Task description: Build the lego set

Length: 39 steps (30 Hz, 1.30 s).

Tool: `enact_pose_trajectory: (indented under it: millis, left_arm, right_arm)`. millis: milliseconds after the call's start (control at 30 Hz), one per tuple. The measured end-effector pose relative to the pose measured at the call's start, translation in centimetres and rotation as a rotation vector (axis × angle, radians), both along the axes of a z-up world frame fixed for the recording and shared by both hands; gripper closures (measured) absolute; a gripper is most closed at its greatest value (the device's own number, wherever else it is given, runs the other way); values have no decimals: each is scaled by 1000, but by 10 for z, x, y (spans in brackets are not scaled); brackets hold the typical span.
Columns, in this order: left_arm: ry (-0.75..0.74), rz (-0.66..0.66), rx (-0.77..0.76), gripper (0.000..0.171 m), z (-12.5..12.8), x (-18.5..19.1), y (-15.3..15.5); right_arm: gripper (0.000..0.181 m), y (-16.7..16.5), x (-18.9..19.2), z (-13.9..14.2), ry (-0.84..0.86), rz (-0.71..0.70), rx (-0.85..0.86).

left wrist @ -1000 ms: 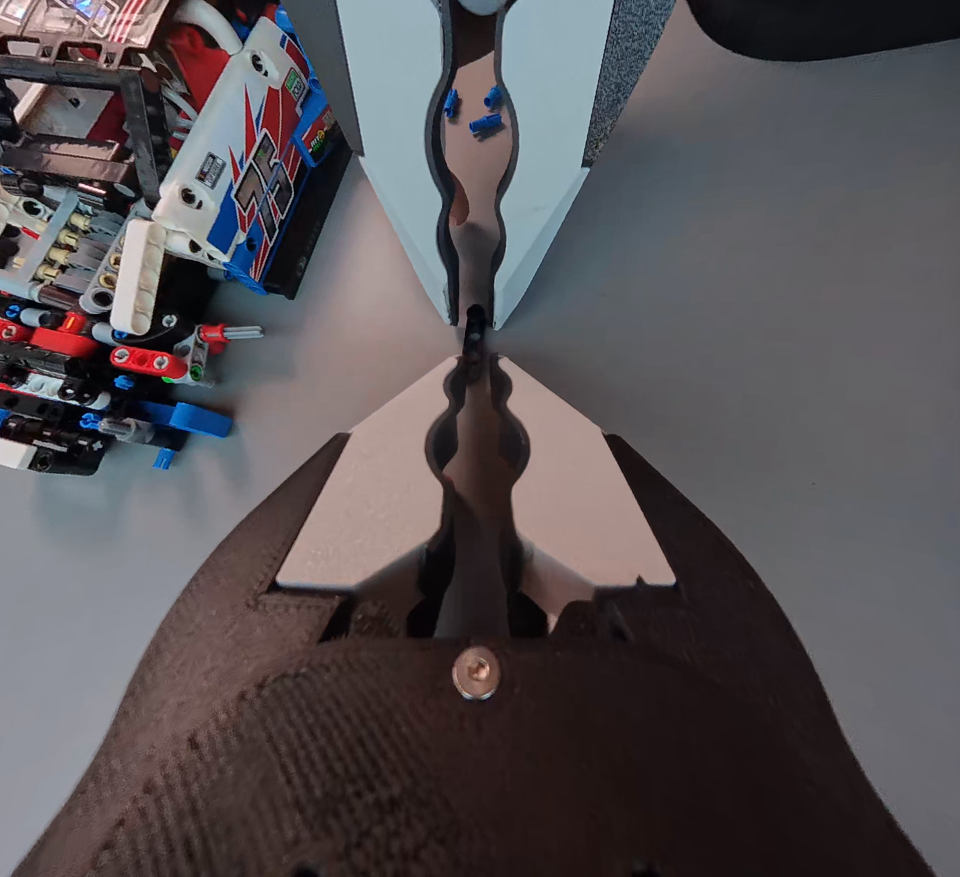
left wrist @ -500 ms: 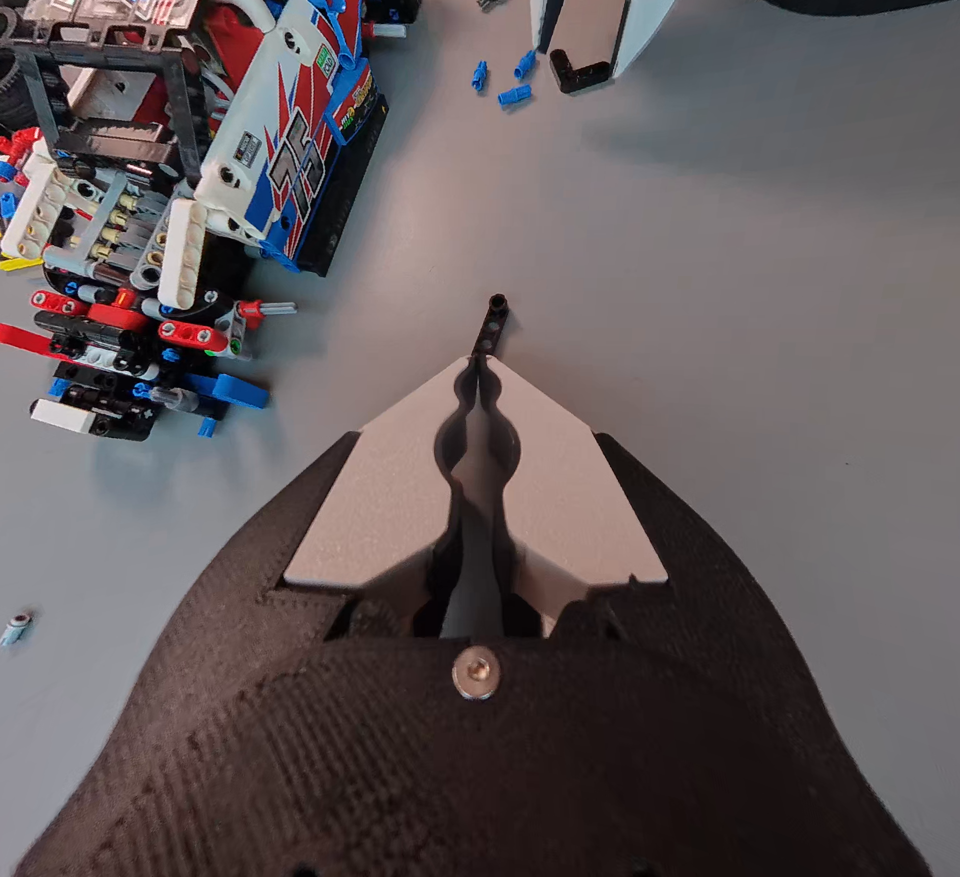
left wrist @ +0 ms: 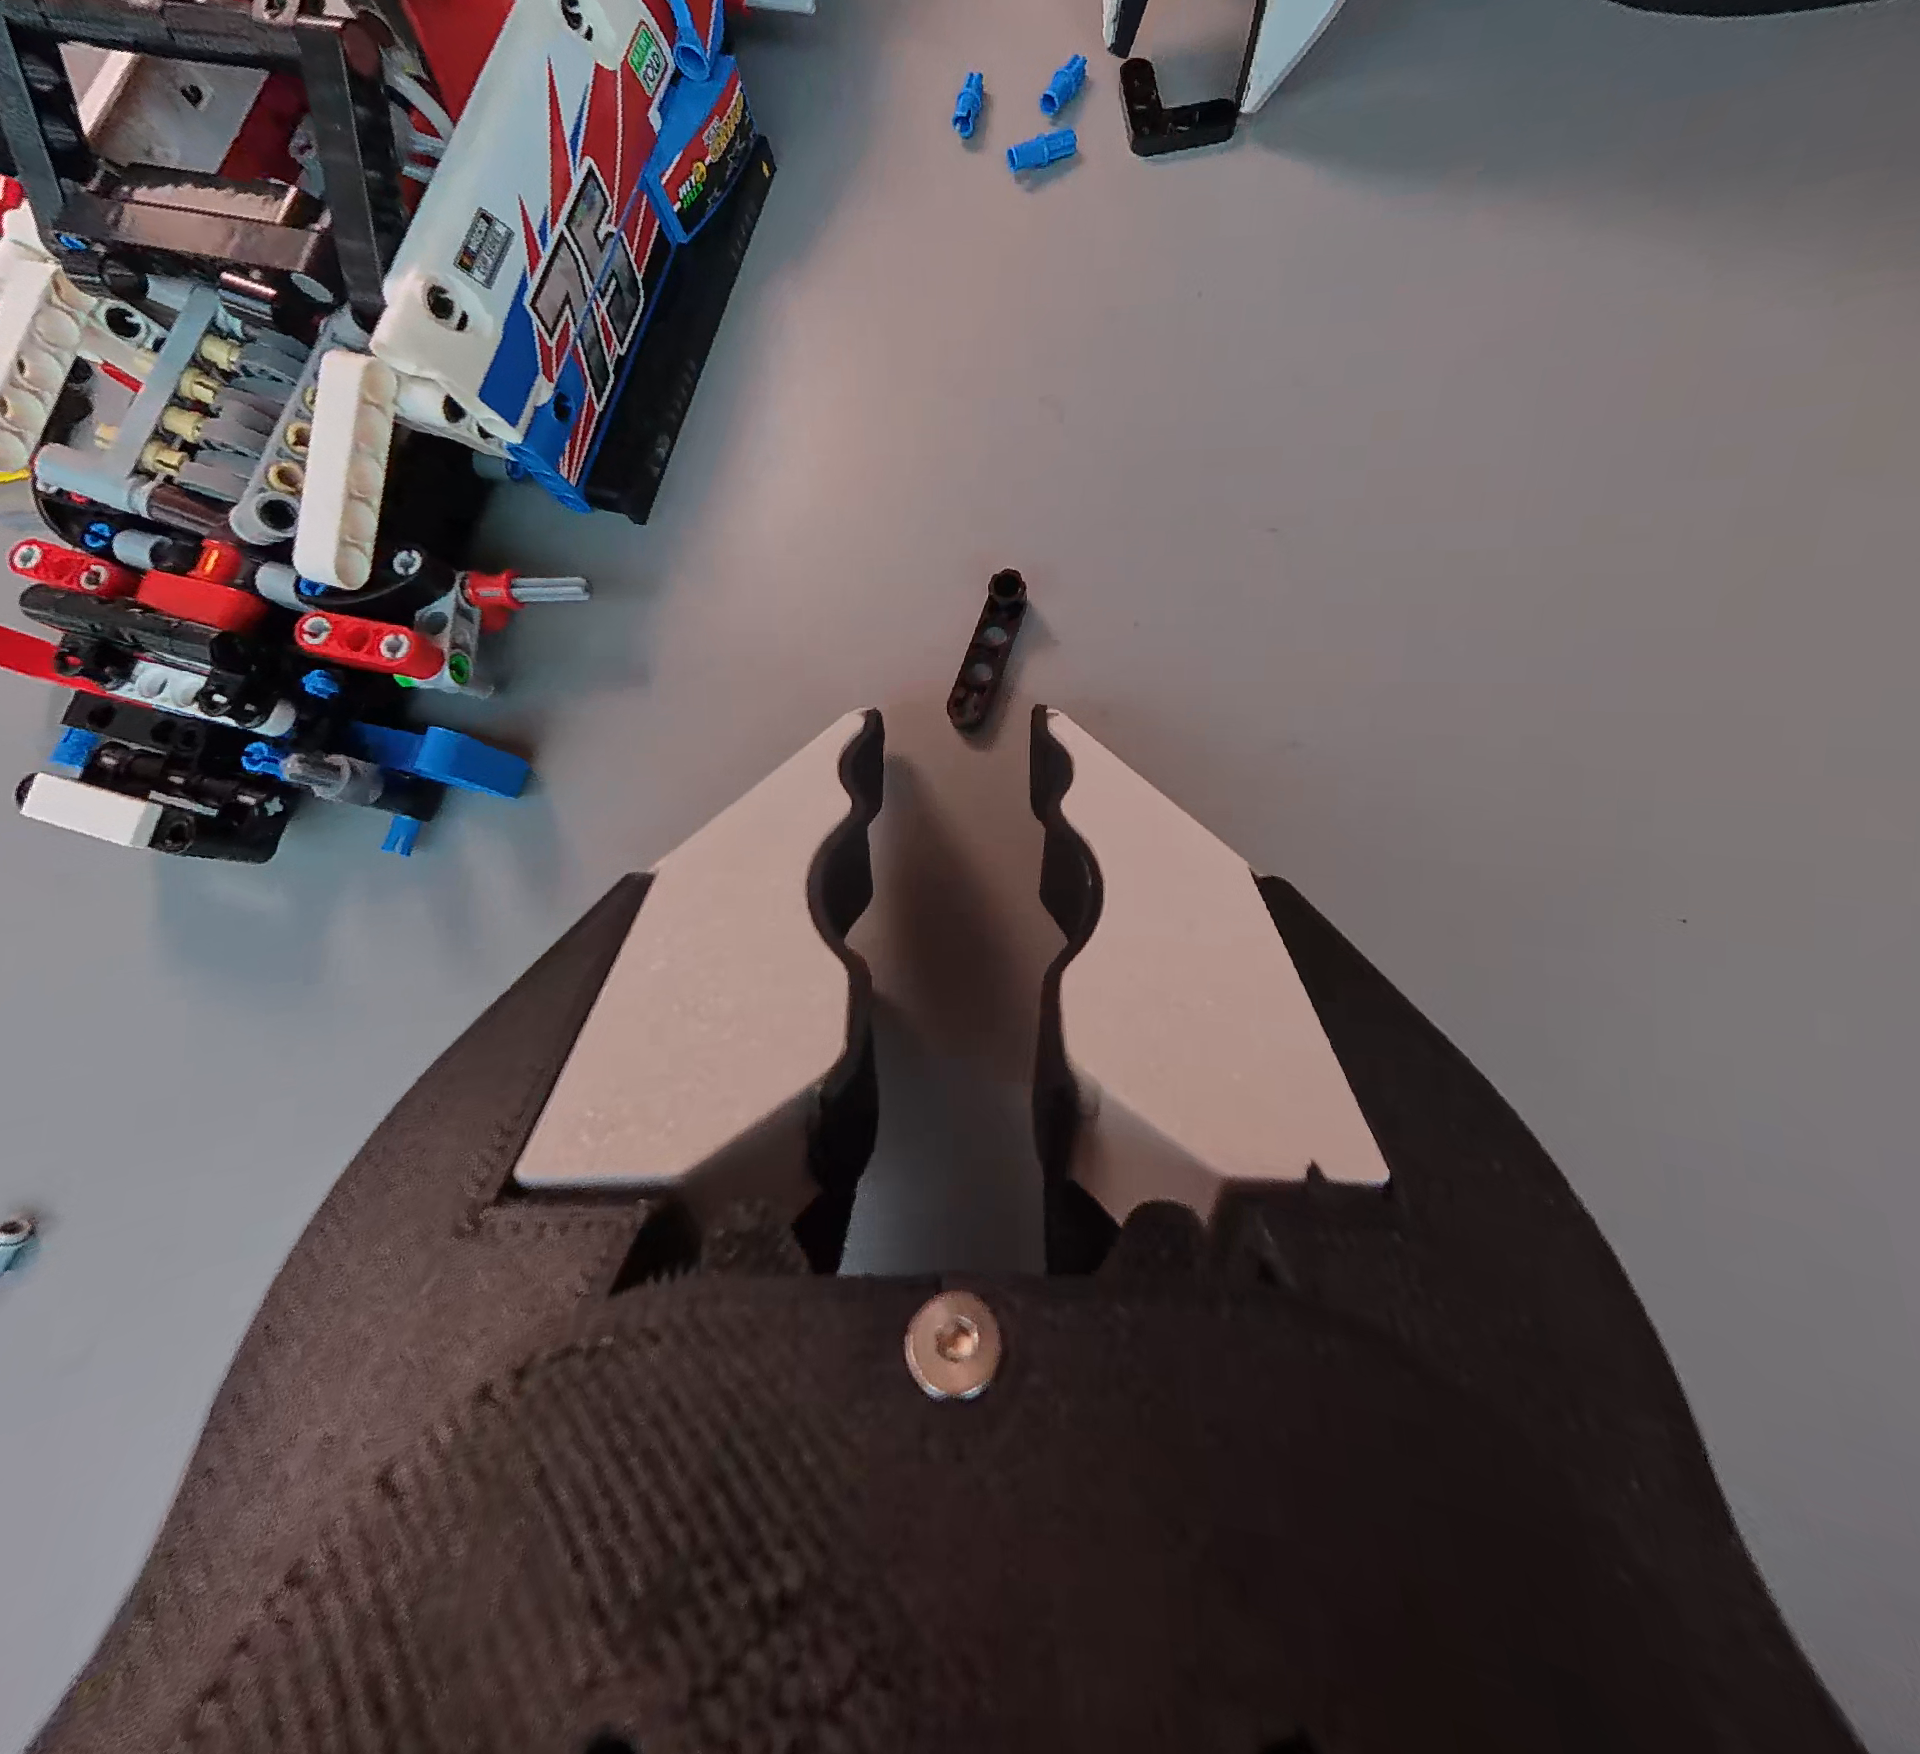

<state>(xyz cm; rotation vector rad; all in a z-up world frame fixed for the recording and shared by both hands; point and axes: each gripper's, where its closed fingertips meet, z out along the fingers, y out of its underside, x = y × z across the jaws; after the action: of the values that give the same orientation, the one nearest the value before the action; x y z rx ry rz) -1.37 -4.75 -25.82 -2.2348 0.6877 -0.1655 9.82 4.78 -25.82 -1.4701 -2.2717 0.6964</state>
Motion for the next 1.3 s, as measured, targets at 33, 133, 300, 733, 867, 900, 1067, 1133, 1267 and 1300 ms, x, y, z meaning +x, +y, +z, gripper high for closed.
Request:
enact_pose_trajectory:
  millis: [33,133,300,733,867,900,1067,1133,1267,1300]
  left_arm:
    - [-3,-2,-5,148,0,1,0]
    - [-9,1,-14,155,-1,3,1]
    - [10,4,-8,166,-2,5,2]
    - [19,13,40,167,1,8,9]
    - [-56,21,69,167,11,10,11]
    - [-85,26,75,167,14,11,11]
    - [-231,41,90,167,28,12,11]
    - [-295,32,88,167,33,16,10]
    - [-401,18,80,167,42,21,7]
    - [-420,8,77,167,43,23,6]
  right_arm:
    - [154,-1,-1,-1,-6,3,1]
    - [155,-5,-4,-1,-3,14,5]
    - [156,-16,-10,0,5,50,5]
    - [156,-62,-48,0,64,171,15]
    - [158,-65,-53,2,100,164,24]
    - [158,-65,-54,3,116,161,22]
    - [148,-65,-62,32,296,164,-59]
    - [151,-63,-66,41,377,170,-64]
    - [155,-73,-69,50,473,206,-99]
    - [156,-76,-70,52,493,216,-99]
